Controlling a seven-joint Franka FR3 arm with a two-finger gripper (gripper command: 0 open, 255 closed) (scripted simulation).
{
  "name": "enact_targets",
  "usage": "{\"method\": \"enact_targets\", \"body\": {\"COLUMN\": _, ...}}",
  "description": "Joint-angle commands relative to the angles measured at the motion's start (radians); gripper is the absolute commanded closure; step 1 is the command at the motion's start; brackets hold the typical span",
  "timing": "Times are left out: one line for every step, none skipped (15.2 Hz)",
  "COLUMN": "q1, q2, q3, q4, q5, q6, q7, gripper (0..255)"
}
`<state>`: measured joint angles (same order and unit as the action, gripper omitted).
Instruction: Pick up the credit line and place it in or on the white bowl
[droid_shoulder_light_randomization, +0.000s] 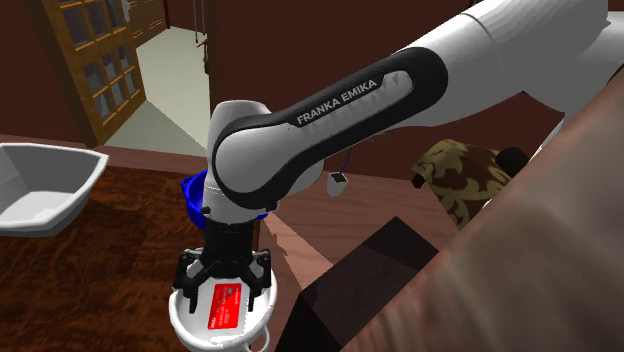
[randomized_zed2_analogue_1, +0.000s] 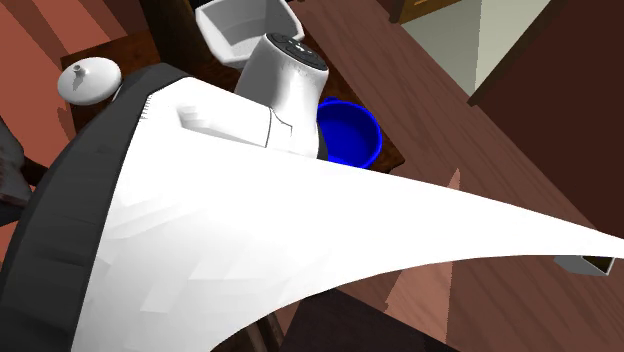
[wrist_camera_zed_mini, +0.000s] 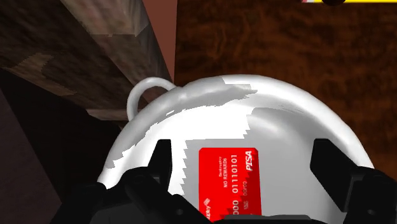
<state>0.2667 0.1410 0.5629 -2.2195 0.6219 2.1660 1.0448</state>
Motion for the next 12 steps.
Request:
{"method": "enact_targets", "body": {"q1": 0.0, "q2": 0.0, "q3": 0.0, "q4": 0.0, "q5": 0.0, "q6": 0.0, "q7": 0.0, "gripper": 0}}
{"method": "enact_targets", "body": {"q1": -0.011, "q2": -0.018, "q3": -0.007, "q4": 0.012, "q5": -0.005, "q6": -0.034, "q7": 0.001, "gripper": 0}}
{"method": "enact_targets", "body": {"q1": -0.022, "q2": -0.035, "q3": -0.014, "q4": 0.026, "q5": -0.009, "q6": -0.068, "q7": 0.002, "gripper": 0}}
{"method": "enact_targets", "body": {"q1": -0.032, "q2": -0.05, "q3": -0.021, "q4": 0.041, "q5": -0.015, "q6": -0.102, "q7": 0.004, "gripper": 0}}
{"method": "enact_targets", "body": {"q1": -0.04, "q2": -0.06, "q3": -0.027, "q4": 0.054, "q5": -0.019, "q6": -0.129, "q7": 0.005, "gripper": 0}}
{"method": "enact_targets", "body": {"q1": -0.039, "q2": -0.06, "q3": -0.028, "q4": 0.054, "q5": -0.019, "q6": -0.129, "q7": 0.005, "gripper": 0}}
{"method": "enact_targets", "body": {"q1": -0.039, "q2": -0.061, "q3": -0.028, "q4": 0.054, "q5": -0.019, "q6": -0.129, "q7": 0.005, "gripper": 0}}
{"method": "enact_targets", "body": {"q1": -0.039, "q2": -0.06, "q3": -0.028, "q4": 0.054, "q5": -0.019, "q6": -0.129, "q7": 0.005, "gripper": 0}}
{"method": "enact_targets", "body": {"q1": -0.039, "q2": -0.06, "q3": -0.028, "q4": 0.054, "q5": -0.019, "q6": -0.129, "q7": 0.005, "gripper": 0}}
{"method": "enact_targets", "body": {"q1": -0.039, "q2": -0.06, "q3": -0.028, "q4": 0.054, "q5": -0.019, "q6": -0.129, "q7": 0.005, "gripper": 0}}
{"method": "enact_targets", "body": {"q1": -0.039, "q2": -0.06, "q3": -0.028, "q4": 0.054, "q5": -0.019, "q6": -0.129, "q7": 0.005, "gripper": 0}}
{"method": "enact_targets", "body": {"q1": -0.039, "q2": -0.06, "q3": -0.028, "q4": 0.054, "q5": -0.019, "q6": -0.129, "q7": 0.005, "gripper": 0}}
